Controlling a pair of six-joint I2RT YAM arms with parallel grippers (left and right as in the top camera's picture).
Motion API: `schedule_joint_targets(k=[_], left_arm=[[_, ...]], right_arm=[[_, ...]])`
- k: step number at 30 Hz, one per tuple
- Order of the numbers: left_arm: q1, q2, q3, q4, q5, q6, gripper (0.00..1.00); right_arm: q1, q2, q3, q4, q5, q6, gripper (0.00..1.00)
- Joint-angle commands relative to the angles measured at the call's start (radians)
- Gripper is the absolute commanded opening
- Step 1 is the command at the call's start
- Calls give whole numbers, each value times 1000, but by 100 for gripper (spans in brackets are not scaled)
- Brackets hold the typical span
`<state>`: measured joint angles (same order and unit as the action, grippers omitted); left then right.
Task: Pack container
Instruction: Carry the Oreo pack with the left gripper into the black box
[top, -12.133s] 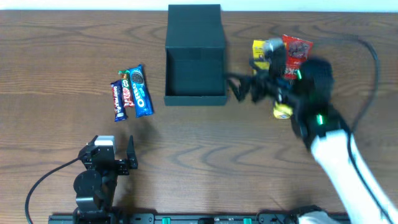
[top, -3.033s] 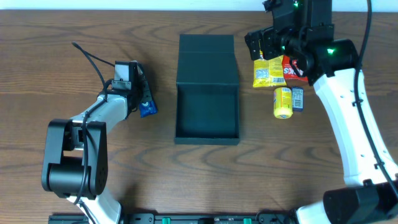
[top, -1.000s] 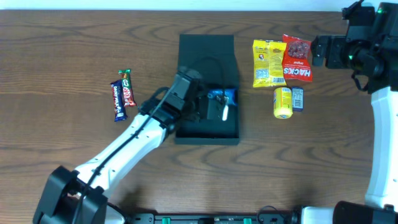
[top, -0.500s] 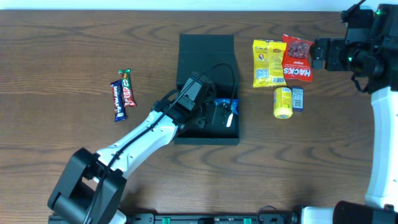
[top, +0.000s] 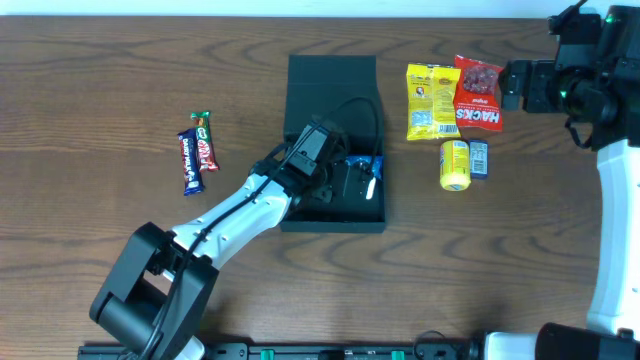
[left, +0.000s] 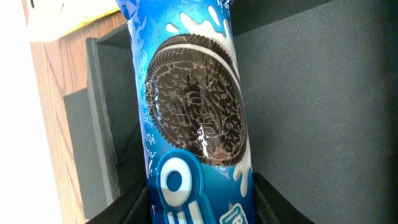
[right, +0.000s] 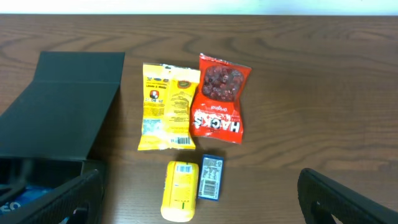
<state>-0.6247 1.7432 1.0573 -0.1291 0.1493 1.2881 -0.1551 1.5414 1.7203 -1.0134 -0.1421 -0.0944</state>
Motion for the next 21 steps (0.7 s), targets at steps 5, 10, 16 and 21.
schedule_joint_targets(k=[5, 10, 16, 21], left_arm=[[4, 3, 32, 7, 4, -39, 95], [4, 3, 32, 15, -2, -39, 95], [3, 2, 32, 29, -3, -162, 95], [2, 2, 32, 29, -2, -370, 84]], right_arm=[[-8, -19, -2, 0, -5, 12, 99], [-8, -19, -2, -3, -6, 12, 99], [-8, -19, -2, -14, -5, 12, 99], [-8, -19, -2, -29, -5, 12, 99]])
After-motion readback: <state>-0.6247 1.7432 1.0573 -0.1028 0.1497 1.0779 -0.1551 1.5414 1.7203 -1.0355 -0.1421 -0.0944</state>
